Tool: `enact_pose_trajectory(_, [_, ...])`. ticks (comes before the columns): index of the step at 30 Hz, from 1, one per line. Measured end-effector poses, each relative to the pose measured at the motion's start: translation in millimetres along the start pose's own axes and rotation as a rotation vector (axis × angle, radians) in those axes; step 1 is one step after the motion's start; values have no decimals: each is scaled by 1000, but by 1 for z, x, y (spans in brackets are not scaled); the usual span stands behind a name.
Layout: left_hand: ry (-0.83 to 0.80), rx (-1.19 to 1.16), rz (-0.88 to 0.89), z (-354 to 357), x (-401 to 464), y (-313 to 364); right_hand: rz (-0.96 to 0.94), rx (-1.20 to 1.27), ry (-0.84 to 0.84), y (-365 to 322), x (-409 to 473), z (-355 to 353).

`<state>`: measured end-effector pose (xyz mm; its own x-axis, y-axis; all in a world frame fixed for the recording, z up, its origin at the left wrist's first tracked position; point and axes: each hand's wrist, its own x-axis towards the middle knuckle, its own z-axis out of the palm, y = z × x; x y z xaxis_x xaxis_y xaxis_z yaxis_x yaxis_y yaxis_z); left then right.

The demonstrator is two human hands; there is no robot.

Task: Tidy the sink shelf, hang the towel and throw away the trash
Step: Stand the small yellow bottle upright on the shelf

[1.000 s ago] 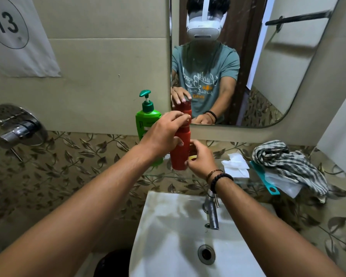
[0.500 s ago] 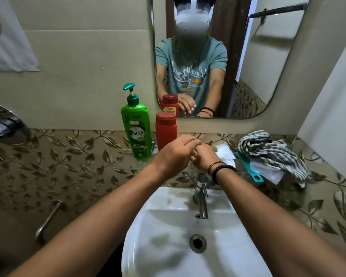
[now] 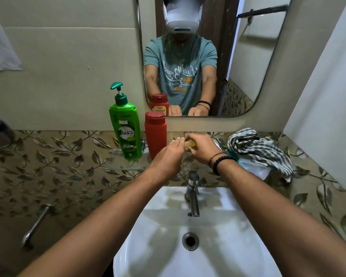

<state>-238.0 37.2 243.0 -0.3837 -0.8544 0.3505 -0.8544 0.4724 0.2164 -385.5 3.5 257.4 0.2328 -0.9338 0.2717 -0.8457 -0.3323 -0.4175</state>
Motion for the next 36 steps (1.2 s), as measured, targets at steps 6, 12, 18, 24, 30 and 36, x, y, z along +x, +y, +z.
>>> enact_pose_trajectory(6, [147, -341, -240, -6, 11, 1, -35, 2, 58, -10, 7, -31])
enact_pose_trajectory(12, [222, -431, -345, -7, 12, -2, -27, 29, 82, -16, 6, -35])
enact_pose_trajectory(18, [226, -364, -322, -7, 11, -5, -17, 12, 123, -18, 2, -24])
enact_pose_trajectory(24, [248, -285, -318, -8, 10, -5, 5, -1, 131, -23, 2, -21])
enact_pose_trajectory(30, [240, -148, -273, -9, 8, -2, 30, 3, 101, -19, 2, -17])
enact_pose_trajectory(36, [273, 81, -162, -17, 1, -1, 31, 14, 58, -14, 2, -16])
